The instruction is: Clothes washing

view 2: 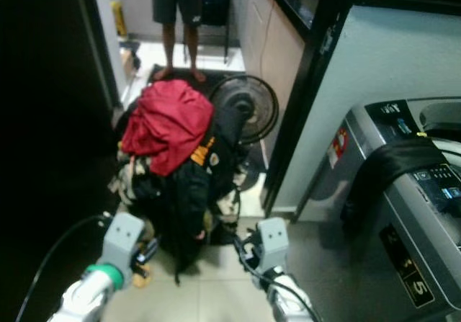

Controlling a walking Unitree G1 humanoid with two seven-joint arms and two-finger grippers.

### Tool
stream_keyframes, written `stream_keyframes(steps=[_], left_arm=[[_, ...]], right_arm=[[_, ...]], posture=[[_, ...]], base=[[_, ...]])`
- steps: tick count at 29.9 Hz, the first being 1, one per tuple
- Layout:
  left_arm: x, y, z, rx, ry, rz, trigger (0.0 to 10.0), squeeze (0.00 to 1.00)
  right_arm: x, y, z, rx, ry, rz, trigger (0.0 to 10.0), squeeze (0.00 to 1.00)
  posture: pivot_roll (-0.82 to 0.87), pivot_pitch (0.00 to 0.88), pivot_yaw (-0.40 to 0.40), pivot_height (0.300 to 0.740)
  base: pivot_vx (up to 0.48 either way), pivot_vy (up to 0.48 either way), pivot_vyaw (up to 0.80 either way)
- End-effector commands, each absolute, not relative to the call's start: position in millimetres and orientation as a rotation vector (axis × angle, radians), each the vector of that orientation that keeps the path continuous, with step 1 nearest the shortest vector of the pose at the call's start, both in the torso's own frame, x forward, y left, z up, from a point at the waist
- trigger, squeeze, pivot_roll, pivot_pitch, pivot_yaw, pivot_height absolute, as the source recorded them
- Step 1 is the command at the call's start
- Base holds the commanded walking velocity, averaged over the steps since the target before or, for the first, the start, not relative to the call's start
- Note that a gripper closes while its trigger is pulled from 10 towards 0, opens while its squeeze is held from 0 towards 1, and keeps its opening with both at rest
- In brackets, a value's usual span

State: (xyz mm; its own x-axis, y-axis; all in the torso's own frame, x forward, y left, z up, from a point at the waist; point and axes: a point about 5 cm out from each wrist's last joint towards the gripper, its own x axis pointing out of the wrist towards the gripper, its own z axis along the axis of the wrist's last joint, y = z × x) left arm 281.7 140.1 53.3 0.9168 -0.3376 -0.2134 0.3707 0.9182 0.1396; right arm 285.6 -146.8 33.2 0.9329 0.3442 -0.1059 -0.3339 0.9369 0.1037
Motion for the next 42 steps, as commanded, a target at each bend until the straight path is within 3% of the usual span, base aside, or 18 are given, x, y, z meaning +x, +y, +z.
stream_keyframes(steps=[1,23,42], left_arm=[[277,139,46,0.17,0.221,-0.376,10.0,0.0],[280,144,57,0.176,0.19,-0.376,10.0,0.0],[304,125,148,0.155,-0.095,-0.389,10.0,0.0]], right_arm=[[282,-149,30,0.096,0.139,0.338,10.0,0.0],[289,-142,54,0.125,0.063,0.372,10.0,0.0],[308,-132,134,0.14,-0.2,0.374,10.0,0.0]], posture=[[-0.06,0.016,0.014,0.74],[-0.05,0.036,0.019,0.74],[-0.04,0.048,0.017,0.74]], base=[[0.0,0.0,0.0],[0.0,0.0,0.0],[0.0,0.0,0.0]])
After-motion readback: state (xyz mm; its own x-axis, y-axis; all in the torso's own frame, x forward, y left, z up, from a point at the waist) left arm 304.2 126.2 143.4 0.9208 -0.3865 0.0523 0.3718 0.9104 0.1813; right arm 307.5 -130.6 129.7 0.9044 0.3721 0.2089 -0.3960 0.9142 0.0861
